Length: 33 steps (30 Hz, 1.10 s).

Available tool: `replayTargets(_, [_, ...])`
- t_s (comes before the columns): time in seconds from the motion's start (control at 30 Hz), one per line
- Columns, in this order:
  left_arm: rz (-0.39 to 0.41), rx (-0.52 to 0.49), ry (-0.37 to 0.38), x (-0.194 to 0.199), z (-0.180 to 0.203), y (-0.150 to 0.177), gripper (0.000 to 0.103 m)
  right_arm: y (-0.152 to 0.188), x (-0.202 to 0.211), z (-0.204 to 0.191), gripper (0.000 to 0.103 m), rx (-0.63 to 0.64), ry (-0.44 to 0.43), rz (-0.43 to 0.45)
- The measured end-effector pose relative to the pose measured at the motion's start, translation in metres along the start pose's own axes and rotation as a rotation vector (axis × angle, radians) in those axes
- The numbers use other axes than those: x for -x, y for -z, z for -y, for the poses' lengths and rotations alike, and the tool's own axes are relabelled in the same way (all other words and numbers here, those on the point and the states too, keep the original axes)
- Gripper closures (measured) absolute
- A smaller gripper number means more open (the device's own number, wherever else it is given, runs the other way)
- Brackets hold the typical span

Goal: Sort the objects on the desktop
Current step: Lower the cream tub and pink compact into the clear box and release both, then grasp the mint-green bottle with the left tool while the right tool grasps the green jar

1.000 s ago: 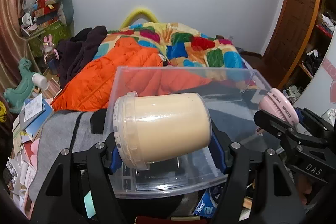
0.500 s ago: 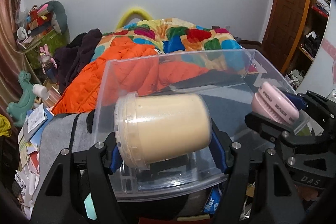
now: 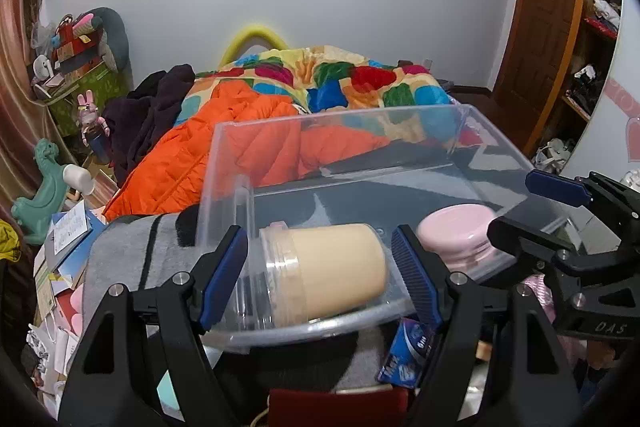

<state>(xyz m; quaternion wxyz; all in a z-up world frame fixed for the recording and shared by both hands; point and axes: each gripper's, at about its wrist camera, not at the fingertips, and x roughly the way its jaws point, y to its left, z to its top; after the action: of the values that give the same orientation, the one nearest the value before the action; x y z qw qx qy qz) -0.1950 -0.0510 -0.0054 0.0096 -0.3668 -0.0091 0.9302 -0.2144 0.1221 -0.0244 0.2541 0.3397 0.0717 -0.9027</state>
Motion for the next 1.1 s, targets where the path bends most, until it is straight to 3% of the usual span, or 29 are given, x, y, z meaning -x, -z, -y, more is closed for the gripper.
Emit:
replayTargets(0.13, [0.021, -0.009, -0.014, 0.017, -0.001, 0.001, 0.027, 0.001, 0.013, 0.004, 0.031, -0.016, -0.019, 0.006])
replayTargets(0.7, [0.055, -0.020, -0.067, 0.078, -0.013, 0.017, 0.025, 0.014, 0.070, 0.009, 0.030, -0.008, 0.042, 0.059])
replayTargets(0.83, [0.063, -0.024, -0.088, 0.094, -0.020, 0.024, 0.025, 0.020, 0.085, 0.007, 0.022, 0.016, 0.067, 0.081])
replayTargets(1.1, [0.028, 0.001, -0.131, 0.103, -0.044, 0.045, 0.023, 0.037, 0.093, 0.008, 0.022, 0.060, 0.112, 0.082])
